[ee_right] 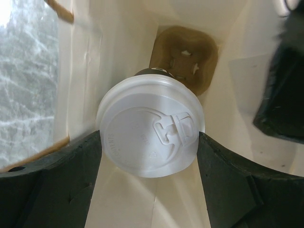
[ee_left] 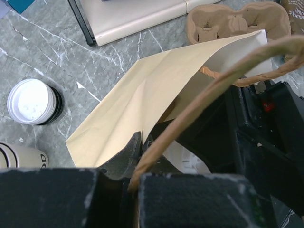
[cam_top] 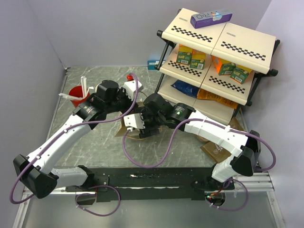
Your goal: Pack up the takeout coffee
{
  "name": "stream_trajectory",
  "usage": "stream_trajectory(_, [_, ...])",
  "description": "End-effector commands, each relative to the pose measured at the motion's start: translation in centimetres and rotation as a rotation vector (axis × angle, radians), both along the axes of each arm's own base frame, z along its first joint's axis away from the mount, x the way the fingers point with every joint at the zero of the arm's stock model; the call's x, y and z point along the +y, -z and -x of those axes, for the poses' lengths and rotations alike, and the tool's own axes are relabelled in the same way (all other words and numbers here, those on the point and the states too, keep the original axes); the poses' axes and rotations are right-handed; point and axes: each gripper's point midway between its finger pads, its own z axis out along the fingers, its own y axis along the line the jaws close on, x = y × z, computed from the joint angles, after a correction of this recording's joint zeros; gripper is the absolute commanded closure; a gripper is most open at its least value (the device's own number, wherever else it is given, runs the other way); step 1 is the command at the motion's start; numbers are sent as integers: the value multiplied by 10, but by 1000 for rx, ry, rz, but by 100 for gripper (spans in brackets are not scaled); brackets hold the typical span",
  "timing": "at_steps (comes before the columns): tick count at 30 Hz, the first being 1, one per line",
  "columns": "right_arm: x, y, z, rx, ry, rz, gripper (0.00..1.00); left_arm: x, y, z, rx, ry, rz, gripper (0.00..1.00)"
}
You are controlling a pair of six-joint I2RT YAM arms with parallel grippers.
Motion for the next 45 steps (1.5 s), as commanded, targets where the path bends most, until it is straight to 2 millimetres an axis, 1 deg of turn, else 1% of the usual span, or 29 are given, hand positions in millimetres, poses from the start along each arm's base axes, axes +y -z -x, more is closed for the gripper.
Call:
stream_trajectory(1, [13,-36,-1,-33,4,-141,100,-5,-9,6,-3,17,50,99])
stream_trajectory(2, [14,-38,-1,-34,2,-151,100,-4,-9,6,-6,16,49,99])
stream_trajectory(4, [16,-34,-1,-22,4,-154,100,-5,-9,7,-4,20,51,99])
stream_trajectory(7, [16,-26,-4,-6,14,-135,100,-3,-9,7,-10,21,44,99])
stream_trajectory(8, [15,-20,-7,-1,26,-118,100,-3,-9,7,-16,23,39,99])
stream_trajectory(14, [-2,-13,-17,-30,90,-69,100,2,-8,8,-31,19,22,99])
stream_trajectory(19, [-7,-11,-23,-60,113,-39,100,4,-5,7,-37,16,8,99])
stream_trajectory(24, [-19,3,-30,-91,145,23,100,0,-14,10,-24,32,31,99])
stream_trajectory(26, [-22,8,-29,-98,144,36,100,0,-17,12,-26,37,34,99])
stream_trajectory(27, [-28,7,-34,-125,169,54,100,0,-17,12,-25,38,33,99])
stream_trajectory(29, [-32,10,-36,-141,180,80,100,0,-13,13,-11,41,30,99])
stream_trajectory(31, [-36,12,-41,-150,207,101,100,-2,-12,16,3,49,37,99])
stream_trajectory(34, [-40,14,-43,-156,227,119,100,-5,-10,17,17,59,49,99])
stream_trajectory(38, [-40,16,-47,-173,230,131,100,-8,-7,15,29,61,52,98])
stream_trajectory(41, [-38,20,-47,-176,197,149,100,-9,-12,11,27,47,68,95])
stream_trajectory(45, [-37,23,-47,-169,181,166,100,-8,-18,6,37,26,99,97])
